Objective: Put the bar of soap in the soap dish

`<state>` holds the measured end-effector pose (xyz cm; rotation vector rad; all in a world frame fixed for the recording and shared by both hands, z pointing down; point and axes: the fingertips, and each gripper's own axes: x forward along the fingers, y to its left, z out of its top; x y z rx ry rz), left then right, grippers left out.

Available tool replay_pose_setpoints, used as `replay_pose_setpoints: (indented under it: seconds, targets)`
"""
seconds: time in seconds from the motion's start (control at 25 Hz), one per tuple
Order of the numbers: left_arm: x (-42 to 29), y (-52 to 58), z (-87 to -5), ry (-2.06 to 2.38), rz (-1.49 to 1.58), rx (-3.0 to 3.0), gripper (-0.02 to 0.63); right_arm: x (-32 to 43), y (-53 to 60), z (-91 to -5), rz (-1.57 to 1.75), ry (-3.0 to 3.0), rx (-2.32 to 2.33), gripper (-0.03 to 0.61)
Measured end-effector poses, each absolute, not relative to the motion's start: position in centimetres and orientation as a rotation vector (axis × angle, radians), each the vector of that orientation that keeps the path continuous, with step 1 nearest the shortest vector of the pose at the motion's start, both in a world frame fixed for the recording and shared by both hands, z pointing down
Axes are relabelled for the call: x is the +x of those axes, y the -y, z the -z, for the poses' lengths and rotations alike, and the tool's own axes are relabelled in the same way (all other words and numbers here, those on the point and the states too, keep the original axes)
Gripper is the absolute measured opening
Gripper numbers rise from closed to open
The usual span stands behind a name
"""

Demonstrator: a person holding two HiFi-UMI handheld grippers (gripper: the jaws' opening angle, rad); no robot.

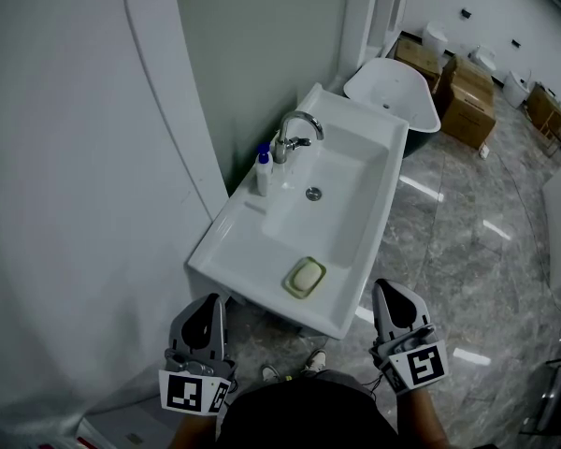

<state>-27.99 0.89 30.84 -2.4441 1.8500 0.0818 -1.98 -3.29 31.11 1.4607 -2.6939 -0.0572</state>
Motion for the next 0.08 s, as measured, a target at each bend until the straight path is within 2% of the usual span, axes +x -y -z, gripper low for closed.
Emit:
replay_pose_setpoints:
  seconds: [0.08]
  targets:
    - [-27.83,-0.95,-30.74,-1.847,-0.082,-2.446,0.020,-1.72,3.26,-30.98,0.057,2.691,1.465,0.011]
